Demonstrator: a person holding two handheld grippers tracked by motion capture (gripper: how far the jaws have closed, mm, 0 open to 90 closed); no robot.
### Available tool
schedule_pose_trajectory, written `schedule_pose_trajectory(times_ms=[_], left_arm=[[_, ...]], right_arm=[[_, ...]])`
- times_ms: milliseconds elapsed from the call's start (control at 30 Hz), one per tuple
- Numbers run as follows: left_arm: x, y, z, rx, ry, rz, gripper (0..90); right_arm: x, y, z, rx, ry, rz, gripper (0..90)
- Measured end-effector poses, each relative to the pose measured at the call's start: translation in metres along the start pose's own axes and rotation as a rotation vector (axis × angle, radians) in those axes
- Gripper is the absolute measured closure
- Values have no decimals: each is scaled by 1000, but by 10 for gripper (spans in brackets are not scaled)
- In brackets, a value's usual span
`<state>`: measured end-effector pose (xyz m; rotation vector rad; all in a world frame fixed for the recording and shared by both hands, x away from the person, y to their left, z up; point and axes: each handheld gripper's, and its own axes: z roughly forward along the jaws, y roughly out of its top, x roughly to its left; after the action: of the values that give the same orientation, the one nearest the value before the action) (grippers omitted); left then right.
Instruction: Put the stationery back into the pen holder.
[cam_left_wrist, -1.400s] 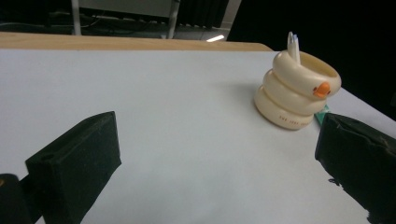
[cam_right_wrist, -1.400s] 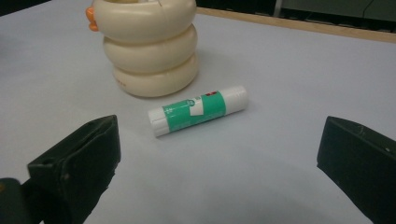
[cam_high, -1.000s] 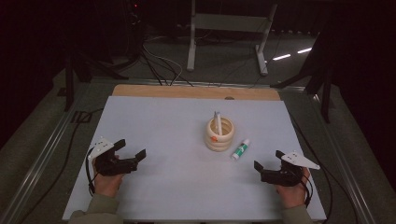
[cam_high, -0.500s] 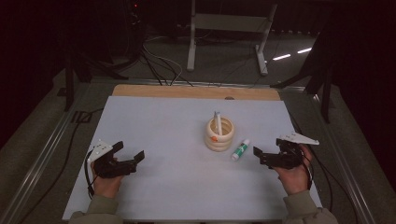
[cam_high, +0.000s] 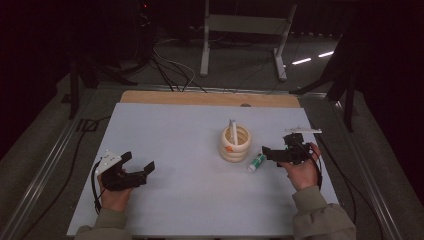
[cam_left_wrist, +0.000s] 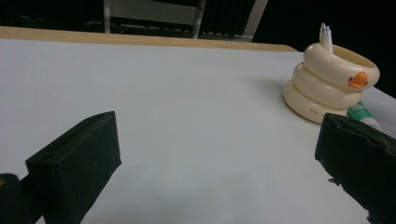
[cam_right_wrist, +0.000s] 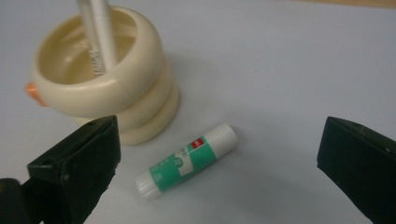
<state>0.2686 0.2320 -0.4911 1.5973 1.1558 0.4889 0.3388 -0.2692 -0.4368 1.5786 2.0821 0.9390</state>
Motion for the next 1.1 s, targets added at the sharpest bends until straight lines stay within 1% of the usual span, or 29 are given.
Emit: schedule_pose_trajectory(times_ms=[33,67,100,167,233,267,400,567,633,667,700,767,800,833,867,900,967,1033,1067,1100], left_arm=[[0,0,0,0,0,0,6],[0,0,0,0,-2,0,6],[0,0,0,0,-2,1,6],[0,-1,1,1,-2,-1,6],[0,-1,1,4,-3,-3,6],[1,-2,2,5,-3,-4,6],[1,-2,3,11,-4,-2,6],[1,-3,3,11,-4,-4,6],[1,-3,3,11,-4,-5,6],[1,-3,3,11,-4,-5,6],[1,-3,3,12,-6,-4,6],[1,-3,3,12,-8,-6,6],[1,-3,3,14,-8,-4,6],[1,-3,3,14,-8,-4,6],[1,-3,3,15,-10,-4,6],[1,-3,3,16,-11,-4,6],[1,-4,3,17,-12,-4,6],[0,-4,4,19,-12,-2,6],[0,-4,4,21,-13,-2,6],[0,-4,4,21,-13,-3,6]], right_arm=[[0,0,0,0,0,0,0],[0,1,4,17,-5,9,0],[0,2,11,35,-13,21,0],[2,3,18,58,-19,32,0],[4,4,24,76,-25,32,7],[5,5,28,85,-26,36,29],[8,6,38,102,-56,50,52],[9,4,50,135,-76,60,64],[9,4,52,138,-77,66,77],[9,4,54,141,-83,68,98],[9,2,58,154,-96,66,140],[10,1,62,168,-100,73,160],[10,0,65,173,-104,77,189],[10,0,65,173,-104,77,189],[10,-1,67,180,-102,82,229],[10,-3,71,195,-85,86,278],[11,-4,74,208,-91,88,321],[12,-6,77,232,-108,79,373],[12,-7,79,250,-107,72,384],[13,-8,80,255,-110,79,389]])
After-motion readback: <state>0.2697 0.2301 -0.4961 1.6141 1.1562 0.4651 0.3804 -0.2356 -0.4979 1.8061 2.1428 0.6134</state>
